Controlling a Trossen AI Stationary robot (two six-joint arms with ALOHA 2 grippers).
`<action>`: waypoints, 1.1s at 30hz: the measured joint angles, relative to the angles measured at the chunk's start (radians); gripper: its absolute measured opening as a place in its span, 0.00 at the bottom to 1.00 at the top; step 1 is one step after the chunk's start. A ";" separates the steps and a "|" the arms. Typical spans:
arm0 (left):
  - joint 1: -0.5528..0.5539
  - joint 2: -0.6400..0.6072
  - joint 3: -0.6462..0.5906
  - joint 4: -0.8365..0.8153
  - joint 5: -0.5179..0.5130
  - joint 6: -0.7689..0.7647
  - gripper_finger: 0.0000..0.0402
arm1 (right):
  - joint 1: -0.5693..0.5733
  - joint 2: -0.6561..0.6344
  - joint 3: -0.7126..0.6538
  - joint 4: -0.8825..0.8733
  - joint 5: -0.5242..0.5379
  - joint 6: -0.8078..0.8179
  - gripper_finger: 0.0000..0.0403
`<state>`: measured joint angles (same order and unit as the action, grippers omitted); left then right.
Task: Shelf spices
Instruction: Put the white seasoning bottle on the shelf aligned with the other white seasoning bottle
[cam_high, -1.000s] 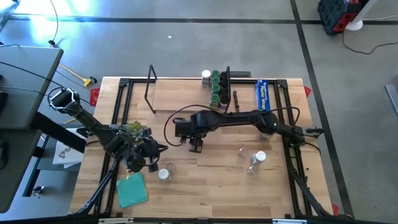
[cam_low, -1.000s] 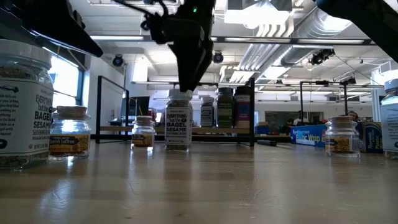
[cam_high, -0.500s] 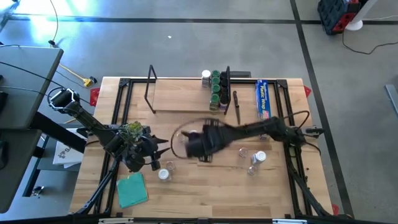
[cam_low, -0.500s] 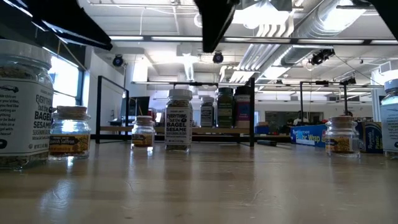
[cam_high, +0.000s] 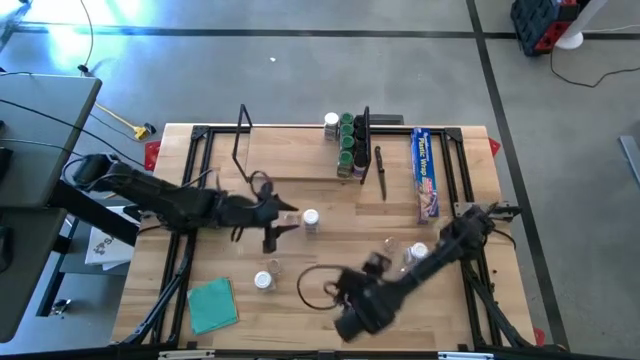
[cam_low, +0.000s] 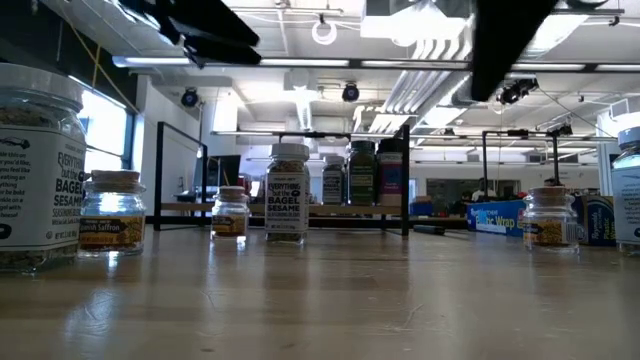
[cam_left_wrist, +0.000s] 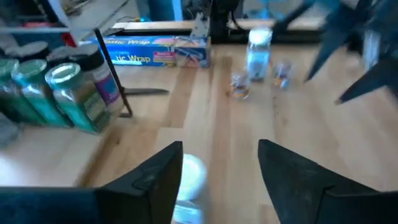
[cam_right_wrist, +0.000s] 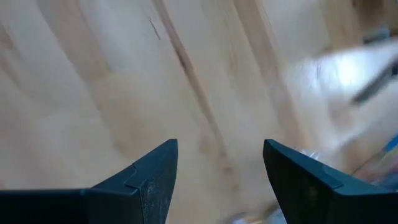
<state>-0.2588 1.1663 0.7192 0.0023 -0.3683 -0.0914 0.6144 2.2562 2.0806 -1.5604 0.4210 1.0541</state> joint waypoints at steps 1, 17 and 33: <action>0.023 0.015 0.007 0.002 0.029 0.043 0.54 | 0.028 0.000 -0.016 0.010 0.025 0.088 0.58; 0.124 0.344 0.045 0.134 0.090 0.116 0.70 | 0.251 0.001 -0.088 0.106 0.312 0.621 0.58; 0.111 0.376 0.045 0.173 0.014 0.072 0.70 | 0.231 0.001 -0.088 0.111 0.334 0.605 0.58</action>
<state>-0.1479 1.5421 0.7640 0.1755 -0.3541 -0.0190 0.8455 2.2572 1.9930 -1.4498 0.7551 1.6587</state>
